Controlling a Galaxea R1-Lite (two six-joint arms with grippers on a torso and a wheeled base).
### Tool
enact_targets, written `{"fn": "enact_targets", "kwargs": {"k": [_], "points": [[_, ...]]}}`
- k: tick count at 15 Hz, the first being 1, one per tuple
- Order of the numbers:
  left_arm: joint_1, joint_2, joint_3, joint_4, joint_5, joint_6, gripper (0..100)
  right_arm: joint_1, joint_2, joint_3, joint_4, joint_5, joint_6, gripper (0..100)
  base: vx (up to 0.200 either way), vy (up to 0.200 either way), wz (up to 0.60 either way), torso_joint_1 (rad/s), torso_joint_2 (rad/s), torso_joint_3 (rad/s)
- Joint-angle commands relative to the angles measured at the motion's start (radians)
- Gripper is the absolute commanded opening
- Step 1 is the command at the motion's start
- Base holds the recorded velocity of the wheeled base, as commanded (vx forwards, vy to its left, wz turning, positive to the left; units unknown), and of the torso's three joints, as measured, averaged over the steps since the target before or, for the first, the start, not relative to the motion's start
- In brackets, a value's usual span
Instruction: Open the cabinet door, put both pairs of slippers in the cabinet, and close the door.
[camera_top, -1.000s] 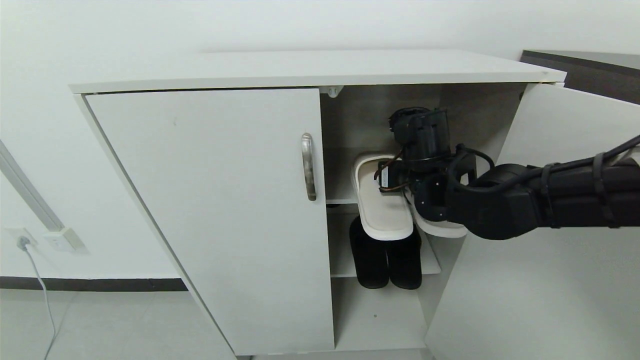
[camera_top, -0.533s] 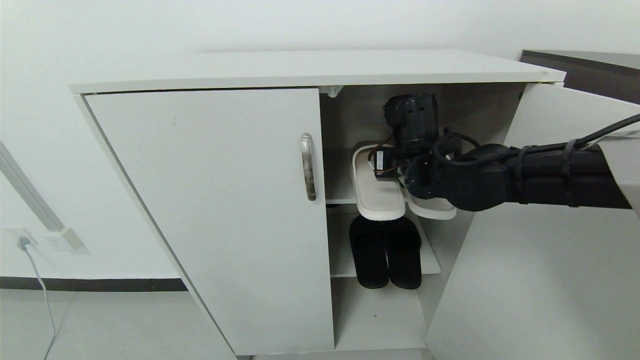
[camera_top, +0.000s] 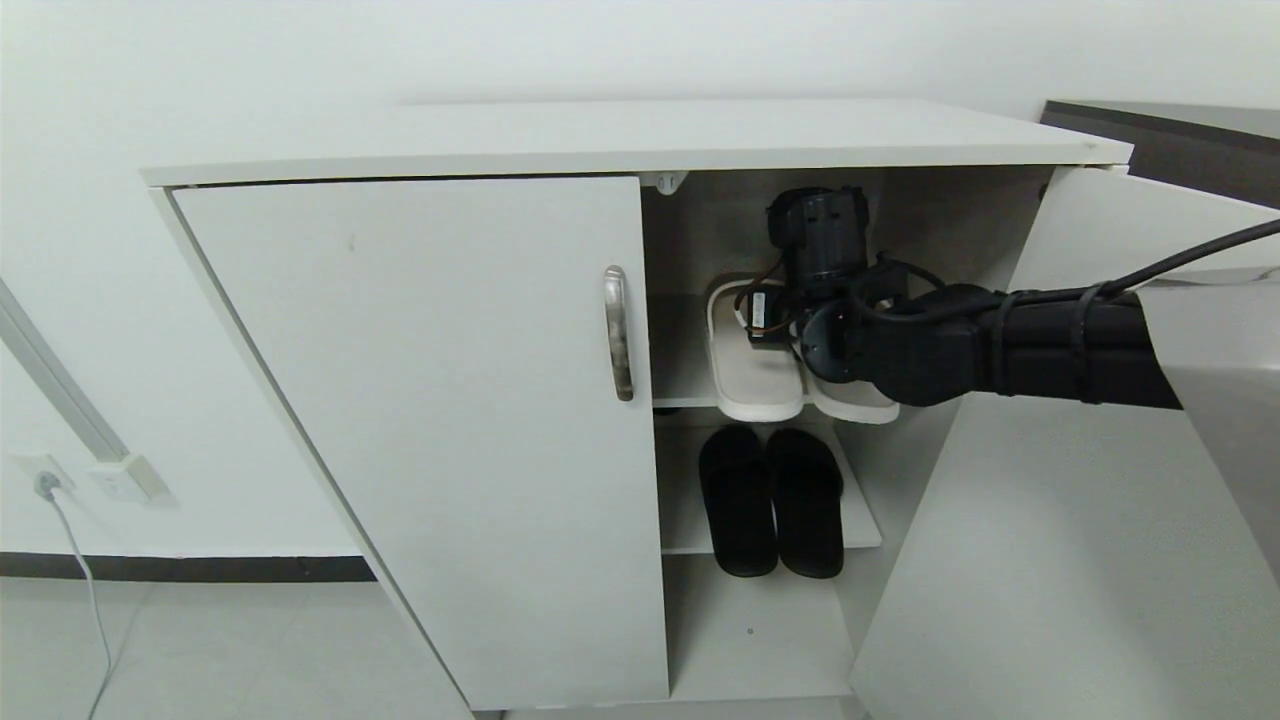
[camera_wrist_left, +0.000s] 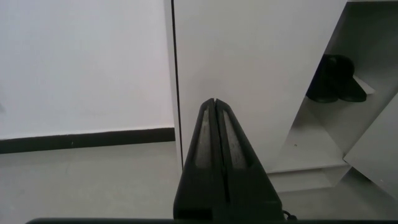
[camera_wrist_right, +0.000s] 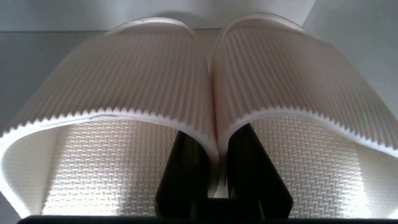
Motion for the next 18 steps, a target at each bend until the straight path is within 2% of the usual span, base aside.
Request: {"fn": "enact_targets", "kwargs": {"k": [1,8,9,14,18], "points": [[0.0,0.001,0.0,0.0,0.0,0.001,0,-0.002,0.01,0.001,-0.001,0.002,0.0,0,0.0,0.0,0.0,0.0,0.0,0.0],[0.0,0.001,0.0,0.0,0.0,0.0,0,-0.002,0.035,0.0,-0.005,0.002,0.003,0,0.0,0.0,0.0,0.0,0.0,0.0],[0.0,0.001,0.0,0.0,0.0,0.0,0,-0.002,0.035,0.0,-0.005,0.002,0.003,100,0.0,0.0,0.0,0.0,0.0,0.0],[0.0,0.001,0.002,0.0,0.01,0.0,0,0.003,0.027,0.023,-0.007,0.002,0.005,100,0.0,0.0,0.0,0.0,0.0,0.0],[0.0,0.001,0.002,0.0,0.012,0.0,0,0.025,-0.031,0.109,-0.014,-0.004,0.016,100,0.0,0.0,0.0,0.0,0.0,0.0]]}}
